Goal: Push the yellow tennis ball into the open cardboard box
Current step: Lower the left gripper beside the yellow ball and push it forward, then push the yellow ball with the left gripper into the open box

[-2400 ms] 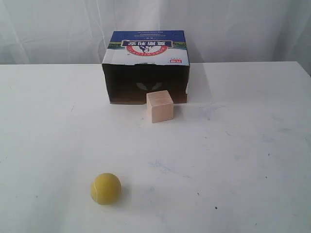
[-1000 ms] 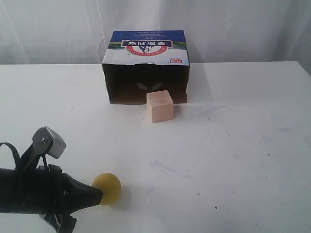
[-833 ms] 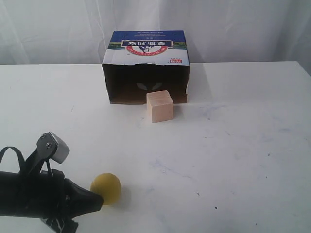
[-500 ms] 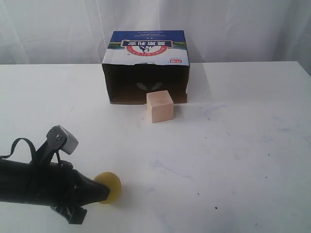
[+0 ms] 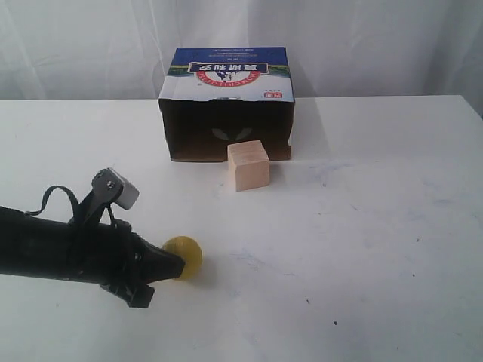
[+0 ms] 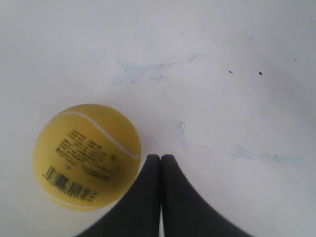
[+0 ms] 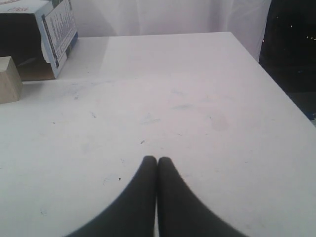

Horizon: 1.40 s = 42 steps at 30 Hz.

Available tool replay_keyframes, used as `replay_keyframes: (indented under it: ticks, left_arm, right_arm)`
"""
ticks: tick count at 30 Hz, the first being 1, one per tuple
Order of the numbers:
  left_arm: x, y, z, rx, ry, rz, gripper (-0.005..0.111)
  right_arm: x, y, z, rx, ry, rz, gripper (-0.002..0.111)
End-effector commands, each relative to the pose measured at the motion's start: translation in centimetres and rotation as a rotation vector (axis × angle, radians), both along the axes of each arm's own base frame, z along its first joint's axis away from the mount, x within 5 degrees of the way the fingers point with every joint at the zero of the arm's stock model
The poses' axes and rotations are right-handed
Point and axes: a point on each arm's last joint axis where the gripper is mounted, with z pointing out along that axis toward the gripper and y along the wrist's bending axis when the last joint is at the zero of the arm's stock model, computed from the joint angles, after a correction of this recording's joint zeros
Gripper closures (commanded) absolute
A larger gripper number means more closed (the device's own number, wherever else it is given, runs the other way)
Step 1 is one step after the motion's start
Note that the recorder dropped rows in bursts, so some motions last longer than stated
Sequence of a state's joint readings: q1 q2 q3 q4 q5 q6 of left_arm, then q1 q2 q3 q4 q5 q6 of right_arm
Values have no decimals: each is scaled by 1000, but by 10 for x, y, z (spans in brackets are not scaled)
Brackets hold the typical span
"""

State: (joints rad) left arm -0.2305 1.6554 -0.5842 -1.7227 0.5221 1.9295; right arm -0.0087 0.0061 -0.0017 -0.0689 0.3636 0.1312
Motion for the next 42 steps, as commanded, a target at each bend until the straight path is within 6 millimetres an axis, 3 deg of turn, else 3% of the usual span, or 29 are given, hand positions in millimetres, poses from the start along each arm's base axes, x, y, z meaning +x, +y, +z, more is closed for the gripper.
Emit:
replay_keyframes:
  ticks: [1, 6, 10, 21, 42]
  left_arm:
    - [10, -4, 10, -29, -48, 1, 107]
    - [24, -7, 23, -40, -113, -6, 107]
    - [46, -13, 28, -46, -161, -17, 107]
    - [104, -18, -9, 54, -118, 57, 107]
    - [111, -17, -16, 94, -143, 48, 107]
  right_arm:
    - [0, 0, 1, 0, -18, -2, 108]
    - [0, 0, 1, 0, -18, -2, 108]
    - [0, 0, 1, 0, -18, -2, 108]
    - [0, 0, 1, 0, -18, -2, 108]
    - [0, 0, 1, 0, -18, -2, 108]
